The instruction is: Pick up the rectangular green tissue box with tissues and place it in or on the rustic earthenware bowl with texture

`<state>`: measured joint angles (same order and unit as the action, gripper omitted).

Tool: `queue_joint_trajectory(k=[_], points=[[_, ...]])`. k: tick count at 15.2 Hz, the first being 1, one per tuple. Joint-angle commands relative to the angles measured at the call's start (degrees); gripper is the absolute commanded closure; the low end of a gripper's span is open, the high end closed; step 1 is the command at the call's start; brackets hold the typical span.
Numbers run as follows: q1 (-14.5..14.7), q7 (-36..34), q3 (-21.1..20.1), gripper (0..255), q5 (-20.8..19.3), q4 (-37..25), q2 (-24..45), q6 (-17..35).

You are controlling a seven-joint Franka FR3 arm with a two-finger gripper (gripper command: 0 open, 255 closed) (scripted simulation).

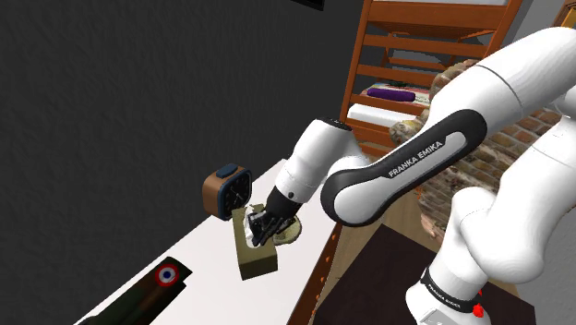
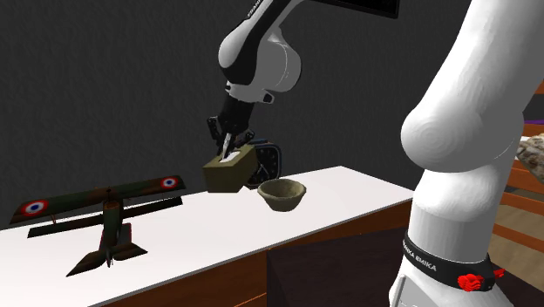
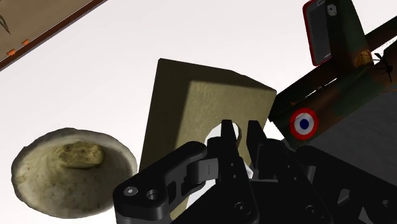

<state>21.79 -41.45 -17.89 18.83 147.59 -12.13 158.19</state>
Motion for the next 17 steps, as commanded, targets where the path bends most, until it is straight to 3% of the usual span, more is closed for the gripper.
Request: queue_joint_trajectory(k=[1, 4, 17], points=[[-0.1, -0.3, 0.2, 255, -0.2, -0.6, -1.4, -2.0], [-0.3, -0.7, 0.3, 255, -0.6, -1.4, -2.9, -4.4], [-5.6, 20.9, 16.9, 255, 1.4, -4.3, -6.8, -15.4]])
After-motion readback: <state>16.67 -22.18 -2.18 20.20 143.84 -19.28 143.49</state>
